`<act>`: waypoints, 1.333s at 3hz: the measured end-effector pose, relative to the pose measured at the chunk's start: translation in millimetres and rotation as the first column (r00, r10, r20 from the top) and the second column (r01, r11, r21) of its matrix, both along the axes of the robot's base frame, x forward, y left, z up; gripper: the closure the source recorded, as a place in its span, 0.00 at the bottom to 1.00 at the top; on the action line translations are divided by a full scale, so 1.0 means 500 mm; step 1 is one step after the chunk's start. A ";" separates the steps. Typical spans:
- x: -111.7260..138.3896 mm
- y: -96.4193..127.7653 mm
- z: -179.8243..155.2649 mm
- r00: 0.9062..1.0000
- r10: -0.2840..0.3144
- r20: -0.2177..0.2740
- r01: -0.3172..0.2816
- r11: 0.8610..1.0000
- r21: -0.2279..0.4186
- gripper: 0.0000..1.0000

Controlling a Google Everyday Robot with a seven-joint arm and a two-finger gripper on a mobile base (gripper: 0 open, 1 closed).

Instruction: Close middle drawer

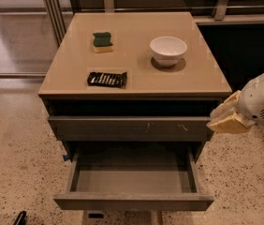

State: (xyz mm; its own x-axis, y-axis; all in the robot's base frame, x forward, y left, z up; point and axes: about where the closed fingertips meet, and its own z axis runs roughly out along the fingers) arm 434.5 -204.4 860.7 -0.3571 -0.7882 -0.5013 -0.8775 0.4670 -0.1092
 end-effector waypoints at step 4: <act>-0.046 -0.007 -0.300 0.977 -0.212 0.024 0.194 0.932 0.307 1.00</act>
Offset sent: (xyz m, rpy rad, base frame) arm -0.0196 -0.0044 -0.0672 0.1942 -0.1778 -0.1495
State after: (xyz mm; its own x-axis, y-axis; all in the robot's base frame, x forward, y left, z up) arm 411.3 -207.9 710.9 -0.4579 -0.5109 -0.7276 -0.7571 0.6531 0.0179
